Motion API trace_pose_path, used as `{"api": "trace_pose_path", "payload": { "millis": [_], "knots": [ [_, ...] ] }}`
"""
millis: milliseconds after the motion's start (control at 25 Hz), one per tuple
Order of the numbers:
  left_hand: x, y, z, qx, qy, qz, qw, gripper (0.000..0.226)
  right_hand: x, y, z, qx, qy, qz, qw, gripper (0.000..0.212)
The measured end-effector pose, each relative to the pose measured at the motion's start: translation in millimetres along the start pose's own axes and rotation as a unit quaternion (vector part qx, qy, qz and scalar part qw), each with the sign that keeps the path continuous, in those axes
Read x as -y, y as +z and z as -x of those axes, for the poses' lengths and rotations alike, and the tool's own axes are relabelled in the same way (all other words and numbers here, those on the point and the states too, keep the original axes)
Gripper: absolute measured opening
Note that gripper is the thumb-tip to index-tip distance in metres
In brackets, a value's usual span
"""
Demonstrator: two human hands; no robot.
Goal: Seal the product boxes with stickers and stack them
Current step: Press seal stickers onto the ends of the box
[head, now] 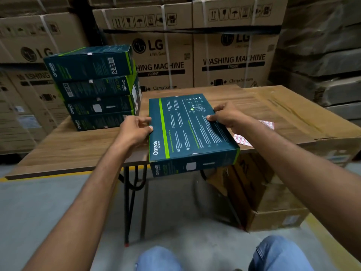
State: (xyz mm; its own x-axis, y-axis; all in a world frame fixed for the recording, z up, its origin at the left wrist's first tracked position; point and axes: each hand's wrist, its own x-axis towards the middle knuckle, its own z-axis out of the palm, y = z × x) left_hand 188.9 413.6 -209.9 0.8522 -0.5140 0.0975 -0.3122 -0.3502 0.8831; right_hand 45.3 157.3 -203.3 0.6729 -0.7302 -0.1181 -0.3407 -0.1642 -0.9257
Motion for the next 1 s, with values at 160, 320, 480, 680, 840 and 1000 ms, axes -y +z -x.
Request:
{"api": "trace_pose_path", "payload": {
  "millis": [160,320,480,680,840,1000],
  "knots": [
    [8,5,-16,-0.017,0.011,-0.025,0.999,0.025,-1,7,-9,-0.034,-0.006,0.028,0.999,0.039],
    [2,3,21,0.062,0.131,-0.011,0.989,0.030,-3,1,30,-0.084,-0.129,0.113,0.982,0.026],
    [12,12,63,0.123,0.247,-0.110,0.955,0.052,-30,1,101,0.001,-0.261,0.152,0.953,0.022],
    [33,28,65,0.040,0.305,-0.138,0.942,0.053,-60,1,105,0.021,-0.352,0.223,0.909,0.050],
    [40,34,62,0.007,0.326,-0.120,0.938,0.049,-66,4,97,0.003,-0.368,0.202,0.908,0.051],
    [39,33,54,0.017,0.318,-0.135,0.938,0.049,-68,3,88,0.014,-0.373,0.208,0.904,0.050]
  ]
}}
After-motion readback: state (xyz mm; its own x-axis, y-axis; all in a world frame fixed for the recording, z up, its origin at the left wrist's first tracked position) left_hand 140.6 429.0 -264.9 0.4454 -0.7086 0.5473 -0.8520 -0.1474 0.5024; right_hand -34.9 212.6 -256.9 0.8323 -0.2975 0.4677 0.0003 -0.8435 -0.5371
